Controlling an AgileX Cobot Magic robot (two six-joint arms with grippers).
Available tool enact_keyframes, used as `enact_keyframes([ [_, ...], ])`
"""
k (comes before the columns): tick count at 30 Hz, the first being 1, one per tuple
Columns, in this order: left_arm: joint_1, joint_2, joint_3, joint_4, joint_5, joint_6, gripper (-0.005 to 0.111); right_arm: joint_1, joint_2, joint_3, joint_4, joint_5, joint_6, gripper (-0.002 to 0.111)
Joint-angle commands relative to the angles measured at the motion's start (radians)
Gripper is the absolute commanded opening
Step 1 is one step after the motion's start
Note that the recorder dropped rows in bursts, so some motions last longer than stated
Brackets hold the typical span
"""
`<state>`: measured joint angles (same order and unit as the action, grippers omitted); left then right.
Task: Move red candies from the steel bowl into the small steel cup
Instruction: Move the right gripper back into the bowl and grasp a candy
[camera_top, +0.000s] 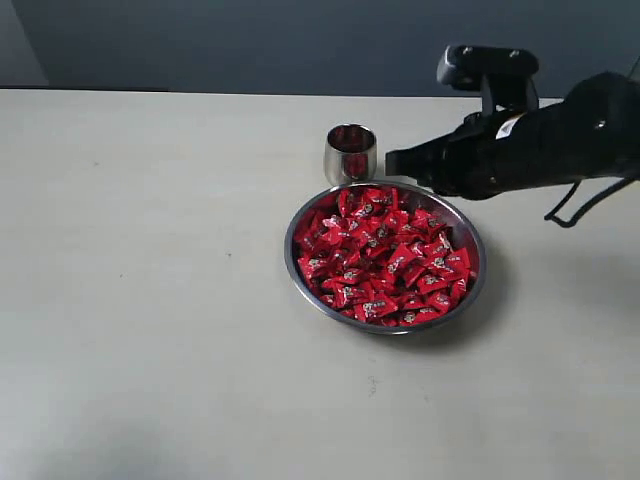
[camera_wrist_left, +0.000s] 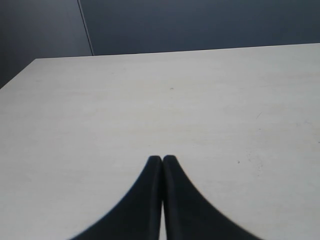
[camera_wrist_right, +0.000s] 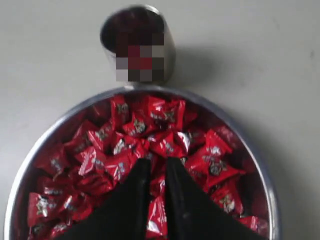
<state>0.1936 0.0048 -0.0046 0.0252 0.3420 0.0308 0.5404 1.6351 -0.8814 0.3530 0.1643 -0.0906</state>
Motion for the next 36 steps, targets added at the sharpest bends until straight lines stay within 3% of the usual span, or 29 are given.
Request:
enact_keyframes([
  [1,-0.007,-0.005,0.005,0.002,-0.008,-0.001,0.000,-0.012,0.093,-0.068,0.041,0.104,-0.003,0.012],
  [15,-0.007,-0.005,0.005,0.002,-0.008,-0.001,0.000,-0.052,0.241,-0.283,0.008,0.456,0.012,0.012],
  [17,-0.007,-0.005,0.005,0.002,-0.008,-0.001,0.000,-0.052,0.289,-0.344,-0.030,0.543,0.012,0.018],
  [20,-0.007,-0.005,0.005,0.002,-0.008,-0.001,0.000,-0.052,0.327,-0.398,-0.087,0.618,0.012,0.046],
  [21,-0.007,-0.005,0.005,0.002,-0.008,-0.001,0.000,-0.052,0.329,-0.400,-0.093,0.625,0.014,0.048],
  [25,-0.007,-0.005,0.005,0.002,-0.008,-0.001,0.000,-0.052,0.336,-0.402,-0.066,0.628,0.018,0.042],
  [36,-0.007,-0.005,0.005,0.002,-0.008,-0.001,0.000,-0.050,0.382,-0.400,0.046,0.637,-0.049,0.042],
])
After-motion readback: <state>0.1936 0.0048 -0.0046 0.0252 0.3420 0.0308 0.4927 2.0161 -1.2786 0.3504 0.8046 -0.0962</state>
